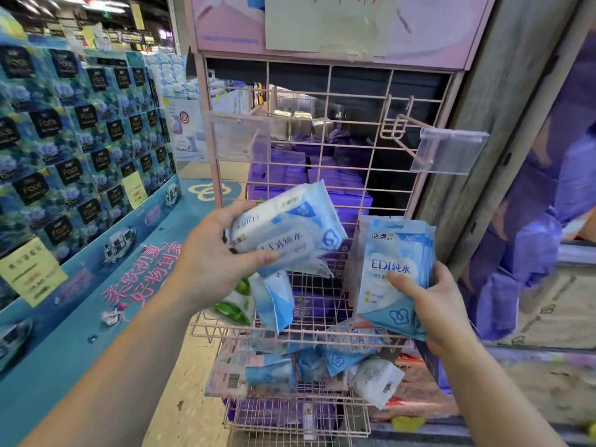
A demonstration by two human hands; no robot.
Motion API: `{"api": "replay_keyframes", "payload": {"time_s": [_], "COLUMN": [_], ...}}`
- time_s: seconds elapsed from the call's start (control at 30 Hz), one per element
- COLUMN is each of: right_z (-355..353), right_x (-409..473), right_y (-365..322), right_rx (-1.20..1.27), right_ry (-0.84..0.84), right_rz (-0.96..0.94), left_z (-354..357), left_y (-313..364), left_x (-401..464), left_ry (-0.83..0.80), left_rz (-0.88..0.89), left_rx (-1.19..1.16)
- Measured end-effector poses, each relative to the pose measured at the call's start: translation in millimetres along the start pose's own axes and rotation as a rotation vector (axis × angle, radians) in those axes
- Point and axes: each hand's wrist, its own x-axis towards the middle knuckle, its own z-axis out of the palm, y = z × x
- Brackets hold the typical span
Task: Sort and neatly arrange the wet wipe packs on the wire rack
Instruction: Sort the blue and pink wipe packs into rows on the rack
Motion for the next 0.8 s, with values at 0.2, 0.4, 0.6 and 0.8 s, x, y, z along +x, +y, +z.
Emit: {"api": "replay_keyframes", "payload": {"time_s": [0.2, 0.4, 0.6, 0.8], "right_z": [1, -2, 0, 1], "right_x": [-5, -11, -18, -23], "right_y": [3, 12, 16, 14], "right_rx": [0.057, 0.136, 0.212, 0.228], "right_ry": [-0.016, -0.037, -0.054, -0.032], "right_rz": [-0.031, -0.056, -0.049, -0.007], "left_z": [-7, 6, 15, 23], "left_y": [-23, -69, -143, -188], "left_x": [-64, -119, -147, -125], "left_ry": [-0.222, -0.383, -0.304, 0.042], "left_rz": [-0.129, -0.382, -0.764, -1.098], "left_rx": [-0.042, 0.002, -0.113, -0.623]}}
